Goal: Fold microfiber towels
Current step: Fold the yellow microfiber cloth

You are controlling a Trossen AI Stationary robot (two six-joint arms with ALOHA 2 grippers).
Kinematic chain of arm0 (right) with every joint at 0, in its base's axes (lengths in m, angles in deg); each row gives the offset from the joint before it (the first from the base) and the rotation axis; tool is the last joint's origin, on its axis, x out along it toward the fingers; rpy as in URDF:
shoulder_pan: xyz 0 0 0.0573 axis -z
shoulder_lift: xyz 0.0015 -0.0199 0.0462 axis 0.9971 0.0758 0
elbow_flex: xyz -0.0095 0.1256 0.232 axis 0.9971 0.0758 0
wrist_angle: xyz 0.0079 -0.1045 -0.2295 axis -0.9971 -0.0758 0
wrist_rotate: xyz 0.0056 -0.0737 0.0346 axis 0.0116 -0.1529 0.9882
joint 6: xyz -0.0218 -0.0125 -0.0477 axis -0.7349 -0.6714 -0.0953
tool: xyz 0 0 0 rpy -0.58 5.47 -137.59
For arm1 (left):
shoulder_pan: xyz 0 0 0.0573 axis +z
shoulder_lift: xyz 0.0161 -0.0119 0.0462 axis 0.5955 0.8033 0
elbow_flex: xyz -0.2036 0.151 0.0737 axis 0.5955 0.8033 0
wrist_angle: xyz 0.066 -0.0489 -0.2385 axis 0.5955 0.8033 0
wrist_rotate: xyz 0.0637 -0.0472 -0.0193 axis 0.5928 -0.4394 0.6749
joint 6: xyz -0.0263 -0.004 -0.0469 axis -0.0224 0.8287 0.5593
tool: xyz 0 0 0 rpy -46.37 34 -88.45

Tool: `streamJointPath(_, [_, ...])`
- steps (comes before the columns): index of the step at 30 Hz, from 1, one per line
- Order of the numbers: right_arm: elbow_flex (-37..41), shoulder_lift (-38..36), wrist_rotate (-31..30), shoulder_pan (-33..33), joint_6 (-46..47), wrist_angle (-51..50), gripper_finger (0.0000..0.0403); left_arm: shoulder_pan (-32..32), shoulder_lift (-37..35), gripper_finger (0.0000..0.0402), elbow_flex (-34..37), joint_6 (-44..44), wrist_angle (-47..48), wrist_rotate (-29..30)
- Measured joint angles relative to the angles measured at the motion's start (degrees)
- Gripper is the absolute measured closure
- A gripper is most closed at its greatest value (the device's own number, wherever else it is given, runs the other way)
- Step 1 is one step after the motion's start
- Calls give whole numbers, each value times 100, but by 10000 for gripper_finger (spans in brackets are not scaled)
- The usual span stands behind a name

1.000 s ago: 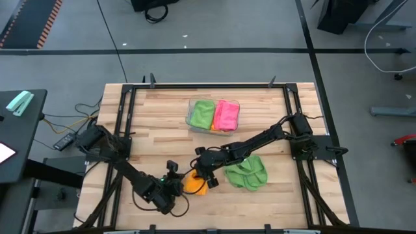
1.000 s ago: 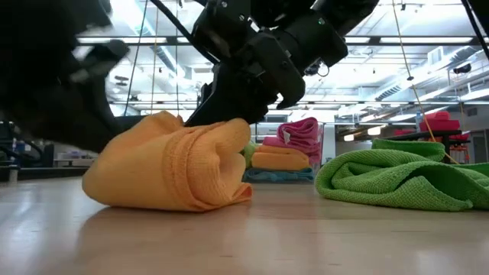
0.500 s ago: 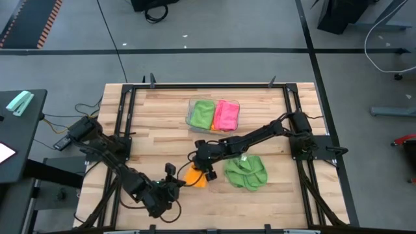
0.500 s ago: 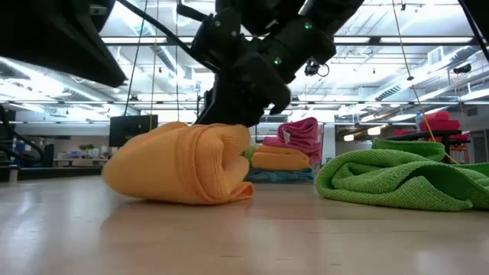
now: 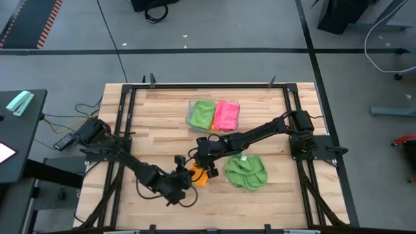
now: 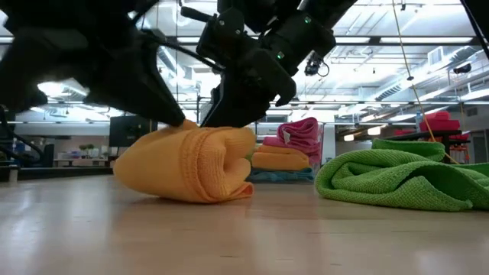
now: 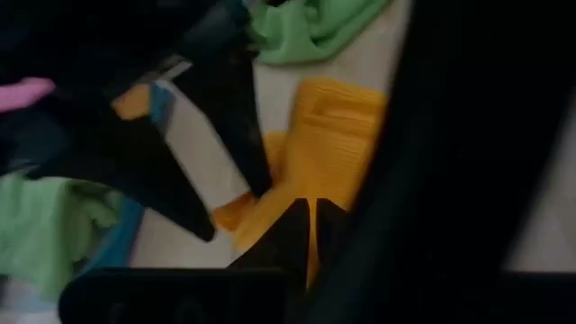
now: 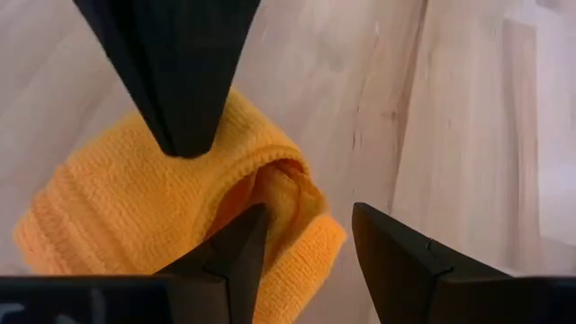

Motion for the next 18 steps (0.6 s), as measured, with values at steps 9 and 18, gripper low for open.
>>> streamJointPath(9, [103,0,-2,125,402,-99,226,382,443,390,0,45,-189,-191])
streamJointPath(18, [-91,-414,9,66,660,-931,222,491,623,377,-2,23,-346,-210])
